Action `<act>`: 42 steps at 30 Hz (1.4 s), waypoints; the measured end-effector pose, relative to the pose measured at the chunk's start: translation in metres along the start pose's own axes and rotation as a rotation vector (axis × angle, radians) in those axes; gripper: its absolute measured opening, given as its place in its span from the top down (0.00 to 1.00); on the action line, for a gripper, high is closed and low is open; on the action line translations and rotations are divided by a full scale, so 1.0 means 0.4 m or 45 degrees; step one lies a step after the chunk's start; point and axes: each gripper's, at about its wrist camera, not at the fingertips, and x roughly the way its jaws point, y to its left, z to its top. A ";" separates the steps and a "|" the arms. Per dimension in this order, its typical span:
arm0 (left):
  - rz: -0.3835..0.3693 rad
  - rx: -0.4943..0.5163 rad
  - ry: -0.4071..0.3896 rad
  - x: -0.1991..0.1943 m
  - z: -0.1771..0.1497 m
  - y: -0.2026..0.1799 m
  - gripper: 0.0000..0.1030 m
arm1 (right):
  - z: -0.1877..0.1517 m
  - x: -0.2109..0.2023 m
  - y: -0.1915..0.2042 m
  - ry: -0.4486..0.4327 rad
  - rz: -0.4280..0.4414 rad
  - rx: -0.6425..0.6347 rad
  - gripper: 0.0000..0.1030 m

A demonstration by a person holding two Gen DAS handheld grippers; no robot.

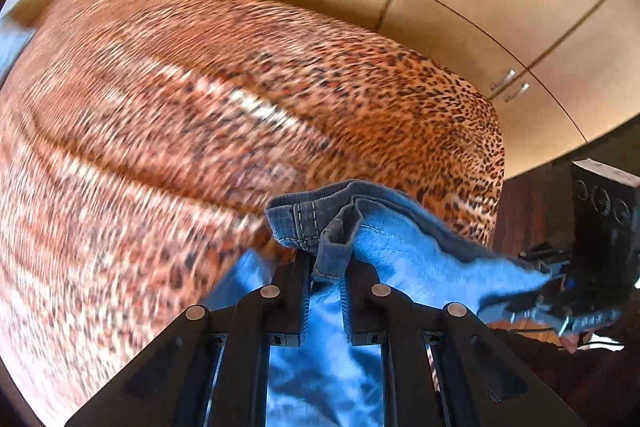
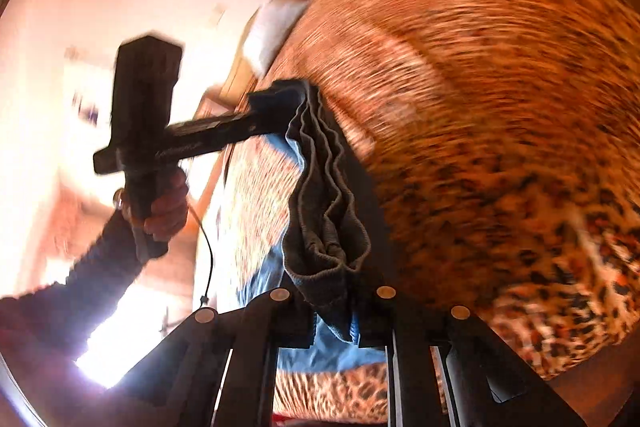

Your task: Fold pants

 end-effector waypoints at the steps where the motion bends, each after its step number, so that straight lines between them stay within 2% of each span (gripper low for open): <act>1: 0.009 -0.039 -0.005 -0.014 -0.022 0.053 0.88 | -0.010 0.027 0.040 0.054 -0.004 -0.068 0.87; 5: 0.043 -0.218 0.034 -0.019 -0.122 0.259 0.86 | -0.072 0.158 0.139 0.280 0.007 -0.256 0.87; 7: 0.098 -0.354 0.122 0.012 -0.191 0.385 0.83 | -0.123 0.247 0.174 0.420 0.013 -0.331 0.85; 8: 0.136 -0.422 0.182 0.029 -0.224 0.442 0.83 | -0.155 0.303 0.183 0.513 0.012 -0.361 0.75; 9: 0.169 -0.488 0.236 0.042 -0.258 0.499 0.83 | -0.187 0.359 0.189 0.614 -0.015 -0.379 0.61; 10: 0.194 -0.551 0.274 0.045 -0.293 0.553 0.84 | -0.223 0.412 0.194 0.723 -0.062 -0.409 0.57; 12: 0.211 -0.664 0.270 0.022 -0.352 0.639 0.84 | -0.268 0.460 0.215 0.851 -0.117 -0.507 0.57; 14: 0.193 -0.825 0.196 -0.036 -0.420 0.730 0.83 | -0.275 0.457 0.241 0.889 -0.086 -0.571 0.55; 17: 0.126 -1.084 0.041 -0.119 -0.506 0.817 0.66 | -0.207 0.405 0.262 0.826 -0.043 -0.592 0.32; 19: 0.063 -1.234 -0.074 -0.146 -0.537 0.842 0.53 | -0.101 0.404 0.247 0.749 -0.090 -0.596 0.29; 22: -0.031 -1.396 -0.164 -0.125 -0.528 0.858 0.45 | 0.013 0.448 0.232 0.725 -0.174 -0.603 0.29; 26: -0.089 -1.600 -0.195 -0.040 -0.447 0.911 0.44 | 0.076 0.544 0.271 0.799 -0.133 -0.714 0.28; 30: -0.006 -1.845 -0.198 0.021 -0.350 1.020 0.45 | 0.063 0.670 0.329 0.966 -0.088 -0.989 0.27; 34: 0.097 -2.088 -0.261 0.030 -0.270 1.163 0.45 | 0.016 0.731 0.363 1.108 -0.079 -1.203 0.27; 37: 0.189 -2.194 -0.261 0.037 -0.209 1.274 0.45 | -0.022 0.770 0.368 1.178 -0.081 -1.341 0.27; 39: 0.212 -2.256 -0.251 0.052 -0.174 1.329 0.46 | -0.049 0.805 0.362 1.208 -0.074 -1.423 0.27; 41: 0.237 -2.320 -0.268 0.054 -0.136 1.407 0.55 | -0.079 0.837 0.355 1.241 -0.091 -1.491 0.28; 42: 0.252 -2.336 -0.288 0.045 -0.114 1.443 0.71 | -0.103 0.850 0.351 1.279 -0.093 -1.535 0.43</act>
